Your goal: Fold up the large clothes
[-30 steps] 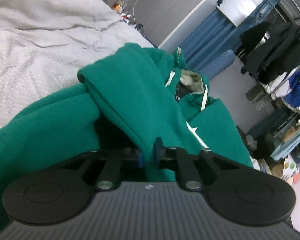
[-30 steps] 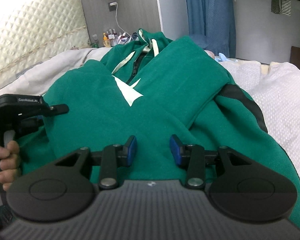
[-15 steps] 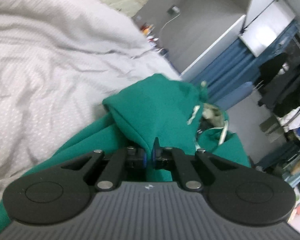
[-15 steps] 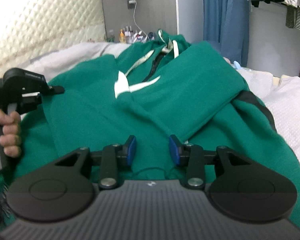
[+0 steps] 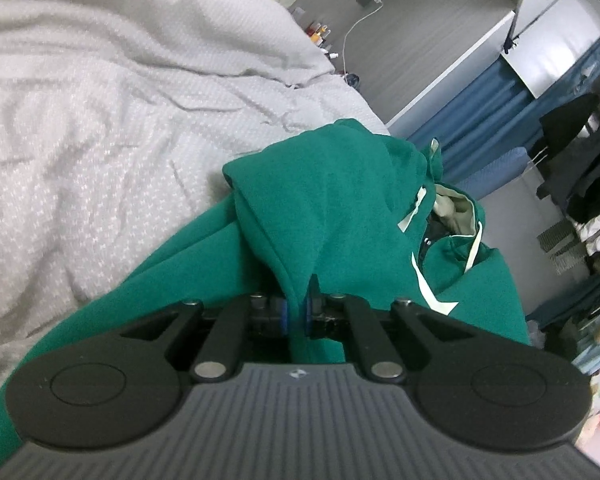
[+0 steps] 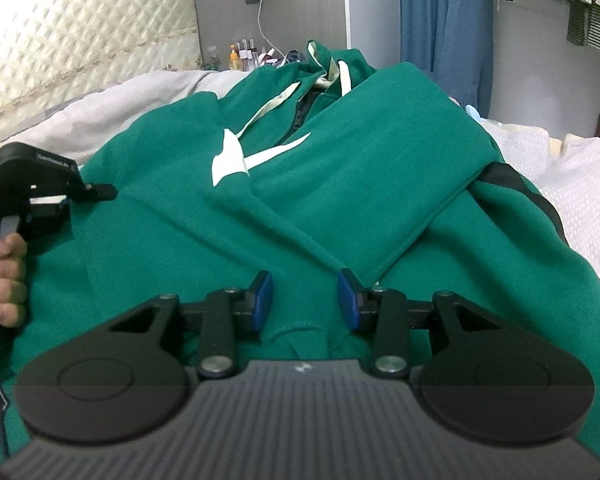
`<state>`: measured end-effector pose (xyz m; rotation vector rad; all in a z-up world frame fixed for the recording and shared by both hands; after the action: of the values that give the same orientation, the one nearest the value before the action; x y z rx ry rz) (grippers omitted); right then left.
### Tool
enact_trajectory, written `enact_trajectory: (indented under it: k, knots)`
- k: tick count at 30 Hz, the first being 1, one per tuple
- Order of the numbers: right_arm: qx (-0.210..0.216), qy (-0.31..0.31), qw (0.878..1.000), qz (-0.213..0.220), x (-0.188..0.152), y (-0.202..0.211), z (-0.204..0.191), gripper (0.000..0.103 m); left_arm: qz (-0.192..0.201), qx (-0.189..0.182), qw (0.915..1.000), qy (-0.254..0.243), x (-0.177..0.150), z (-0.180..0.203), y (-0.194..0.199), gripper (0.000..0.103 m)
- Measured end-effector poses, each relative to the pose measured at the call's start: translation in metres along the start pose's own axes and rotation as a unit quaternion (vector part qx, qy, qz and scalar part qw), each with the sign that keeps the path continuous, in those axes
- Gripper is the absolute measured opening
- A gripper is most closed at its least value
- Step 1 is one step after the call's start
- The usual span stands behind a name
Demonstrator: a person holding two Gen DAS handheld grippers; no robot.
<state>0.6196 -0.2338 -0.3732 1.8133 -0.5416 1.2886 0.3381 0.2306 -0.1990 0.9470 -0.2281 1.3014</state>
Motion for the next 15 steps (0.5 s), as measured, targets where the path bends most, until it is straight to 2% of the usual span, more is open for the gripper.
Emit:
enact_trajectory:
  k: [4,8,12,15]
  knots:
    - [-0.004,0.012,1.000,0.003,0.000,0.003,-0.002,0.039,-0.001,0.008,0.9994,-0.034,-0.004,0.009,0.007,0.014]
    - [-0.007,0.017,1.000,0.014,0.004,0.010,-0.004,0.039,0.009,0.018,0.9975,-0.068,-0.005,0.021,0.024,0.034]
    - [0.006,0.000,0.999,0.043,0.015,0.025,-0.008,0.039,0.026,0.020,0.9939,-0.106,-0.005,0.036,0.047,0.042]
    - [0.017,0.010,0.997,0.074,0.026,0.039,-0.019,0.039,0.037,0.015,0.9915,-0.124,-0.007,0.046,0.066,0.046]
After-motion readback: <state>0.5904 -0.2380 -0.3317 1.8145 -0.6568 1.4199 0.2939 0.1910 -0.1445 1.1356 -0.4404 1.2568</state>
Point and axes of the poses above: each gripper's, at about its wrist camera, not at the fingertips, and y roughly against the way its jaws point, z to its right, x to its top, the point moved 5 cm from there along -y, roughly the way its jaws point, and after that the axes turned 5 degrees about z, right-handed, at the moved point
